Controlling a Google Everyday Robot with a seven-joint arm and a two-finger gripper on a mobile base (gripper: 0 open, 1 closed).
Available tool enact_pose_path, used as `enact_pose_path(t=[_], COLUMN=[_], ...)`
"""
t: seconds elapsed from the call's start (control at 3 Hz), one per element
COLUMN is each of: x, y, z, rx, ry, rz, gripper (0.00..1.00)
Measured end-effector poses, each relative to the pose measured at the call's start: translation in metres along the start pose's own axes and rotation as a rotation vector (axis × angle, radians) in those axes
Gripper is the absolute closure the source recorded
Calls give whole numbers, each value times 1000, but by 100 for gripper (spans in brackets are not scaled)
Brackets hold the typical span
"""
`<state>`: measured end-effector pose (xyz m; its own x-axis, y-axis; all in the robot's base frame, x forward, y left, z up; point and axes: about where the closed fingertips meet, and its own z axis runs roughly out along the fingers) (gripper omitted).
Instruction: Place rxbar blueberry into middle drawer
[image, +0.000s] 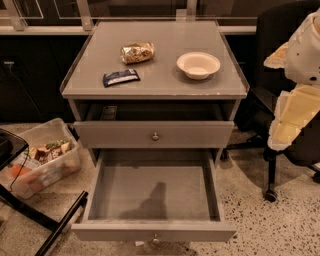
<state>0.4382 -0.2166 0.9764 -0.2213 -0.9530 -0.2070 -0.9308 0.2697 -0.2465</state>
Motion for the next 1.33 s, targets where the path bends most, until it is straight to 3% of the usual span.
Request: enact_pose_path(t=[0.67,1.0,1.33], x=[-6,-39,-82], y=[-2,-13,-34], z=[-3,10,29], rx=[0,-7,-5], ry=[-30,-104,-198], rz=[11,60,166], gripper=[0,0,0])
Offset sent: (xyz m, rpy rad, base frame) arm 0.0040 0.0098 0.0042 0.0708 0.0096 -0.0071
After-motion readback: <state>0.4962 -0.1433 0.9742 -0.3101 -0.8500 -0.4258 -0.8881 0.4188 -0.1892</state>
